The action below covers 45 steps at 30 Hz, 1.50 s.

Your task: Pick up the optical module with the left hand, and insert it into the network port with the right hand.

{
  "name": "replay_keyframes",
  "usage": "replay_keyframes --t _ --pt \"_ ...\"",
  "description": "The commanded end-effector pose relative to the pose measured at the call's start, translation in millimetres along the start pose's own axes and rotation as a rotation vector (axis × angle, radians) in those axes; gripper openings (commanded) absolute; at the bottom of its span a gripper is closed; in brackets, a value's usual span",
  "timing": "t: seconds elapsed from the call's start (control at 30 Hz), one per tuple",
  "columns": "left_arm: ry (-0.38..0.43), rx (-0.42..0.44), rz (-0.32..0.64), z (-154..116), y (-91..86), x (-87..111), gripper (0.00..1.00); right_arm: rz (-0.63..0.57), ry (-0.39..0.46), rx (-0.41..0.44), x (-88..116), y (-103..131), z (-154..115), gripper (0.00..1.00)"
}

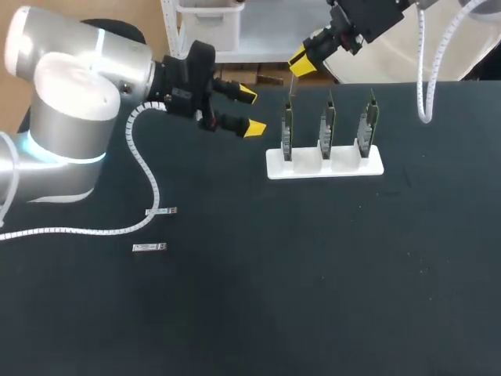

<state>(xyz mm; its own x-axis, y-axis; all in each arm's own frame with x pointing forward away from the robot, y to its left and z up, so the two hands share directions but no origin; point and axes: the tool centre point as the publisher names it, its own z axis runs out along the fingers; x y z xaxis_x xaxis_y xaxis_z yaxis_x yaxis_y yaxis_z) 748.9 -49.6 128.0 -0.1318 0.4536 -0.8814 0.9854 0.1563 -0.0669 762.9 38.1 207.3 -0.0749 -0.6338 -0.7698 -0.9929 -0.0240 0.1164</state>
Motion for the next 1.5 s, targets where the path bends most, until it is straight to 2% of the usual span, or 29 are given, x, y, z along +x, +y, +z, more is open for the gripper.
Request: replay_keyframes --t 0.03,0.3,0.57,1.03,1.5 --pt "0.028 0.029 0.008 5.5 7.2 -4.7 1.00 -0.002 0.000 0.005 0.4 2.0 -1.1 0.00" --pt "0.046 0.062 0.025 15.6 15.5 -8.4 1.00 0.002 -0.003 0.012 2.6 0.6 -4.0 0.00" --pt "0.099 0.082 0.052 17.8 20.3 -9.2 1.00 0.006 -0.004 0.012 4.6 -0.5 -5.5 0.00" --pt "0.090 0.085 0.045 17.2 20.3 -4.7 1.00 -0.005 0.000 0.003 5.0 -3.0 -4.3 0.00" --pt "0.090 0.085 0.045 17.2 20.3 -4.7 1.00 -0.082 0.055 -0.010 13.0 -10.3 11.1 0.00"
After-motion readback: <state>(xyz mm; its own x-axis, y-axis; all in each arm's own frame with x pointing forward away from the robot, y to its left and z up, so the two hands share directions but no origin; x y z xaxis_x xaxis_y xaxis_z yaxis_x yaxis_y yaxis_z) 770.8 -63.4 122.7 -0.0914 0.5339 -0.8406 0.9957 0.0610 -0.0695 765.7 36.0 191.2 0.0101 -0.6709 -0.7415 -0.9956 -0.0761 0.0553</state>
